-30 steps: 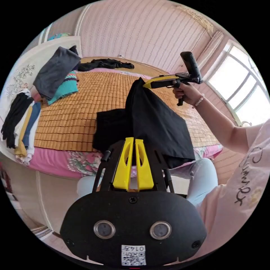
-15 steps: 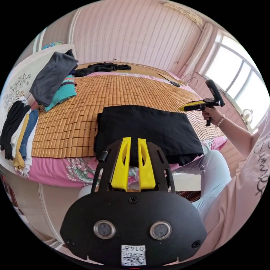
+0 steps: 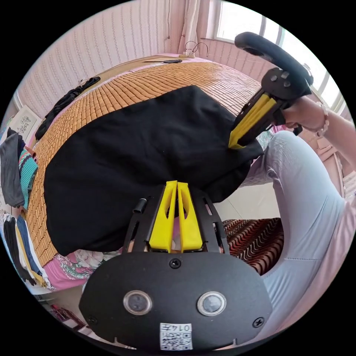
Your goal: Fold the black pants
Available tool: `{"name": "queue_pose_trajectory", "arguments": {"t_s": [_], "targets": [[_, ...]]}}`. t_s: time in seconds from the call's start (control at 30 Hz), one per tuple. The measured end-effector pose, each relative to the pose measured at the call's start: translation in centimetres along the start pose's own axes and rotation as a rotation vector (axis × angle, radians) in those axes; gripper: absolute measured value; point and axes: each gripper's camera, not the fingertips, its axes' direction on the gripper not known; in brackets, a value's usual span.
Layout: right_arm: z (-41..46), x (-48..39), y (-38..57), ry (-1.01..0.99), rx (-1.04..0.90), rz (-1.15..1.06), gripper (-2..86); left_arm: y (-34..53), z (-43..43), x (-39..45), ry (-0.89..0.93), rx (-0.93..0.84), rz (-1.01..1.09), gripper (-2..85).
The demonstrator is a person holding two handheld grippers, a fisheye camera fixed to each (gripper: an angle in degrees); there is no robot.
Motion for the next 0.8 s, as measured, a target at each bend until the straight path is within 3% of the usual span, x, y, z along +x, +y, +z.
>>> {"name": "queue_pose_trajectory", "arguments": {"t_s": [0.17,0.37,0.6,0.7,0.8], "targets": [[-3.1,-0.9,-7.5,0.082,0.117,-0.081,-0.4,-0.8,-1.9,-0.8,0.036,0.038,-0.086,-1.0],[0.4,-1.2,-15.5,0.249,0.019,-0.083,-0.5,-0.4,-0.4,0.6,-0.010,-0.030,0.005,-1.0],[1.7,0.6,-16.5,0.133,-0.110,-0.092,-0.5,0.3,0.4,1.2,0.009,-0.025,0.027,-1.0],[-0.1,0.4,-16.6,0.165,-0.026,-0.106,-0.5,0.1,-0.8,0.9,-0.002,0.003,0.004,-1.0],[2.9,1.5,-17.0,0.190,-0.099,-0.100,-0.5,0.4,0.4,0.7,-0.003,-0.046,0.007,-1.0]]}}
